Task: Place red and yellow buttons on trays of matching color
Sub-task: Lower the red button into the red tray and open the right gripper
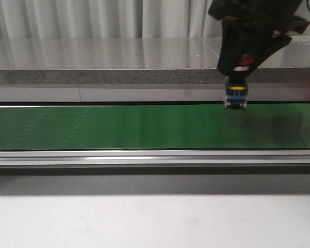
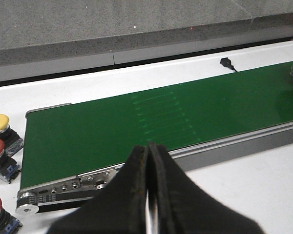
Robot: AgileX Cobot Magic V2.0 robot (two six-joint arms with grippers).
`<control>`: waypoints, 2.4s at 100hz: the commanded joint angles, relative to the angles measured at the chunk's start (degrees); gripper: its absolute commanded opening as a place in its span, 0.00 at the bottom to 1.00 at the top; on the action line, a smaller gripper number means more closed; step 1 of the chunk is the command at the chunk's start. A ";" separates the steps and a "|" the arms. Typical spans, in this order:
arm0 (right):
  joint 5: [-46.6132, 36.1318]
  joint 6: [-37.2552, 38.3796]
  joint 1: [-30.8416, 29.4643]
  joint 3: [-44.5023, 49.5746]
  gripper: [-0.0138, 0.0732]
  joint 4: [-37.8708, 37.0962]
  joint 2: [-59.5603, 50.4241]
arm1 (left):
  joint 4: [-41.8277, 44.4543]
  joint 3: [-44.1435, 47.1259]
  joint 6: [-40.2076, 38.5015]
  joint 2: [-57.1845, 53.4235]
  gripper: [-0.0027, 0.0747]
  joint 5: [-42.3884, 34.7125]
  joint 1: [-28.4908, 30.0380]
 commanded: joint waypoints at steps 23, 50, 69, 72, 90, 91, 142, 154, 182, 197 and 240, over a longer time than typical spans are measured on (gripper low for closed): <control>-2.95 2.68 -15.08 -2.01 0.33 0.74 -6.52 | -0.96 -1.38 -0.47 0.61 0.01 -3.97 -0.46; -4.63 5.82 -28.51 -2.01 0.33 0.74 -6.45 | -0.96 -1.38 -0.47 0.61 0.01 -3.97 -0.46; -7.48 10.66 -34.87 -2.01 0.33 0.74 -6.30 | -0.96 -1.38 -0.47 0.61 0.01 -3.97 -0.46; -8.23 11.72 -35.69 -2.01 0.33 0.74 -6.24 | -0.96 -1.38 -0.47 0.61 0.01 -3.97 -0.46; -11.64 15.13 -37.63 -2.21 0.33 0.74 -4.44 | -0.96 -1.38 -0.47 0.61 0.01 -3.97 -0.46; -11.74 15.13 -37.63 -2.37 0.33 0.74 -4.31 | -0.96 -1.38 -0.47 0.61 0.01 -3.97 -0.46; -11.88 21.16 -38.89 -13.37 0.33 0.74 9.94 | -0.96 -1.38 -0.47 0.61 0.01 -3.97 -0.46; -12.77 21.16 -39.10 -13.36 0.33 0.74 12.23 | -0.96 -1.38 -0.47 0.61 0.01 -3.97 -0.46; -14.46 21.16 -39.15 -13.36 0.33 0.67 16.26 | -0.96 -1.38 -0.47 0.61 0.01 -3.97 -0.46; -14.82 21.16 -39.15 -13.36 0.34 0.72 17.36 | -0.96 -1.38 -0.47 0.61 0.01 -3.97 -0.46; -14.94 21.16 -39.15 -13.36 0.76 0.72 17.36 | -0.96 -1.38 -0.47 0.61 0.01 -3.97 -0.46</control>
